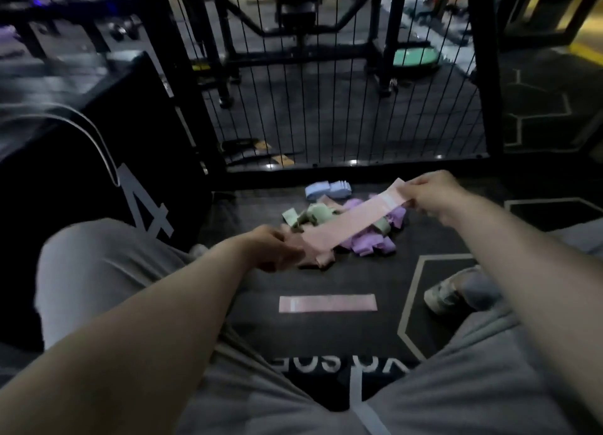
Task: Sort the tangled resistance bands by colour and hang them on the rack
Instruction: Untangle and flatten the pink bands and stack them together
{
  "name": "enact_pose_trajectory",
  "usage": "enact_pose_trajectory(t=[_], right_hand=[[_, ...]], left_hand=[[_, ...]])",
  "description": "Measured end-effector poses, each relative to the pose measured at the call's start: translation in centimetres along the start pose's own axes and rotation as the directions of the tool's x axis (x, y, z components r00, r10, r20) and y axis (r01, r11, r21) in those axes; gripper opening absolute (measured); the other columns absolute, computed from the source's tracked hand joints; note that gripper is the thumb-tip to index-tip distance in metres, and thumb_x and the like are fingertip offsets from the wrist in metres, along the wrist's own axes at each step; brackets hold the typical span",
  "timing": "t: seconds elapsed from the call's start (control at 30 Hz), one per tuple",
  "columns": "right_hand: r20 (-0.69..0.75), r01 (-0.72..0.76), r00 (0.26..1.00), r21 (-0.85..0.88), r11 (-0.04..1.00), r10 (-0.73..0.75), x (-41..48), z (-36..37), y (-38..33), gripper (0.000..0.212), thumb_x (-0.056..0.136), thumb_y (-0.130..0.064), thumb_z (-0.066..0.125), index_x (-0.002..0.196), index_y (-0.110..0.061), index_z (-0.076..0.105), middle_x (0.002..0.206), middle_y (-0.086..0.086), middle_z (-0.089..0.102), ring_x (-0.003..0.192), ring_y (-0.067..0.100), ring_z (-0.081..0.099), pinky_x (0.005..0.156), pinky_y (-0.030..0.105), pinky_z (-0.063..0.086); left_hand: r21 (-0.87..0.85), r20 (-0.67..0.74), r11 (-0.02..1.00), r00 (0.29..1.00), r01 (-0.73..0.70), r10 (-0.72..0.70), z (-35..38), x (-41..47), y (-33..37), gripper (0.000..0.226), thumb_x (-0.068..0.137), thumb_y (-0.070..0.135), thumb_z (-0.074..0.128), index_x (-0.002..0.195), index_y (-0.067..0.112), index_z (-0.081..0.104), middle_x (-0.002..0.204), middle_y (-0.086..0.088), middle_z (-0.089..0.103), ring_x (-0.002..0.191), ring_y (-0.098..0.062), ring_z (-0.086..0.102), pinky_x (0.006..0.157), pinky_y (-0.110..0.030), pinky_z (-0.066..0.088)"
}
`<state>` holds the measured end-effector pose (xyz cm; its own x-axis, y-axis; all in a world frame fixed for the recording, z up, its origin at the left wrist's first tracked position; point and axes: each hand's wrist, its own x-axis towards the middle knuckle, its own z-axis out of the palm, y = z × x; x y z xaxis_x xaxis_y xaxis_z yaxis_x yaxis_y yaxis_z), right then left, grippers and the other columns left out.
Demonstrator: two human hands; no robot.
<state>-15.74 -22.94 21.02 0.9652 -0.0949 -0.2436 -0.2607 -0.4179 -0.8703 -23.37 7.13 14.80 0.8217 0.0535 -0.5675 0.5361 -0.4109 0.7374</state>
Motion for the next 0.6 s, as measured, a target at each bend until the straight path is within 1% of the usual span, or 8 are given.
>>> enact_pose_trajectory(t=[0.07, 0.17, 0.23, 0.3, 0.37, 0.43, 0.5, 0.6], right_hand=[[0.012, -0.093, 0.996, 0.009, 0.996, 0.093, 0.8, 0.8, 1.5, 0.01, 0.097, -0.012, 0.065, 0.091, -0.004, 0.064, 0.058, 0.007, 0.06, 0.025, 0.0, 0.043, 0.028, 0.01, 0.025], [0.039, -0.251, 0.968, 0.041, 0.967, 0.249, 3.5, 3.1, 4.8, 0.011, 0.098, -0.014, 0.063, 0.105, -0.006, 0.063, 0.052, 0.003, 0.06, 0.025, -0.001, 0.043, 0.03, 0.009, 0.029], [0.053, -0.35, 0.936, 0.062, 0.935, 0.347, 5.8, 5.4, 8.2, 0.009, 0.1, -0.015, 0.061, 0.1, -0.007, 0.061, 0.059, 0.004, 0.059, 0.026, -0.002, 0.044, 0.03, 0.009, 0.03], [0.039, -0.438, 0.899, 0.03, 0.899, 0.436, 7.3, 7.7, 12.0, 0.016, 0.1, -0.017, 0.062, 0.087, -0.008, 0.058, 0.068, 0.006, 0.056, 0.025, -0.001, 0.043, 0.03, 0.009, 0.03], [0.017, -0.528, 0.849, 0.004, 0.85, 0.527, 8.2, 9.8, 15.6, 0.017, 0.098, -0.02, 0.065, 0.087, -0.008, 0.058, 0.068, 0.007, 0.057, 0.026, 0.001, 0.044, 0.031, 0.011, 0.032], [-0.002, -0.617, 0.787, -0.026, 0.786, 0.618, 9.0, 11.4, 18.9, 0.021, 0.096, -0.022, 0.067, 0.085, -0.006, 0.059, 0.067, 0.009, 0.059, 0.033, 0.007, 0.047, 0.032, 0.013, 0.035], [0.001, -0.679, 0.734, -0.036, 0.733, 0.68, 9.4, 12.8, 21.2, 0.021, 0.095, -0.022, 0.068, 0.087, -0.004, 0.062, 0.074, 0.01, 0.063, 0.048, 0.012, 0.053, 0.036, 0.018, 0.04], [0.015, -0.724, 0.689, -0.02, 0.69, 0.724, 9.7, 14.7, 23.6, 0.018, 0.096, -0.024, 0.066, 0.095, -0.006, 0.064, 0.082, 0.009, 0.065, 0.059, 0.014, 0.058, 0.046, 0.024, 0.047]], left_hand=[[-0.092, -0.111, 0.996, 0.994, 0.011, -0.021, -0.1, 1.7, -0.8, 0.026, 0.084, 0.023, 0.082, 0.092, 0.001, 0.073, 0.061, -0.004, 0.063, 0.04, -0.008, 0.054, 0.043, -0.018, 0.043], [-0.329, -0.191, 0.942, 0.973, 0.059, -0.127, 0.1, 5.6, -2.5, 0.038, 0.085, 0.012, 0.079, 0.116, -0.005, 0.066, 0.073, -0.009, 0.061, 0.038, -0.007, 0.054, 0.04, -0.016, 0.042], [-0.388, -0.198, 0.911, 0.953, 0.138, -0.228, 0.7, 8.8, -4.3, 0.041, 0.082, 0.008, 0.081, 0.116, -0.007, 0.064, 0.078, -0.013, 0.064, 0.053, -0.015, 0.064, 0.045, -0.021, 0.049], [-0.434, -0.209, 0.873, 0.917, 0.224, -0.339, 1.8, 11.4, -6.3, 0.038, 0.084, 0.006, 0.079, 0.114, -0.009, 0.061, 0.085, -0.015, 0.065, 0.079, -0.028, 0.071, 0.064, -0.033, 0.058], [-0.409, -0.198, 0.857, 0.886, 0.313, -0.419, 3.2, 13.4, -8.5, 0.025, 0.089, 0.008, 0.073, 0.108, -0.003, 0.061, 0.097, -0.016, 0.066, 0.1, -0.031, 0.07, 0.079, -0.036, 0.059], [-0.387, -0.216, 0.841, 0.85, 0.377, -0.48, 4.3, 15.1, -10.8, 0.027, 0.09, 0.011, 0.069, 0.112, -0.003, 0.062, 0.102, -0.016, 0.069, 0.087, -0.029, 0.072, 0.063, -0.029, 0.06], [-0.41, -0.213, 0.795, 0.801, 0.447, -0.56, 5.0, 16.2, -12.9, 0.028, 0.092, 0.009, 0.065, 0.115, -0.007, 0.061, 0.089, -0.018, 0.066, 0.064, -0.024, 0.065, 0.04, -0.02, 0.049], [-0.342, -0.242, 0.793, 0.768, 0.505, -0.593, 5.9, 17.7, -15.5, 0.025, 0.086, 0.005, 0.068, 0.108, -0.005, 0.066, 0.093, -0.02, 0.068, 0.064, -0.027, 0.065, 0.04, -0.022, 0.047]])
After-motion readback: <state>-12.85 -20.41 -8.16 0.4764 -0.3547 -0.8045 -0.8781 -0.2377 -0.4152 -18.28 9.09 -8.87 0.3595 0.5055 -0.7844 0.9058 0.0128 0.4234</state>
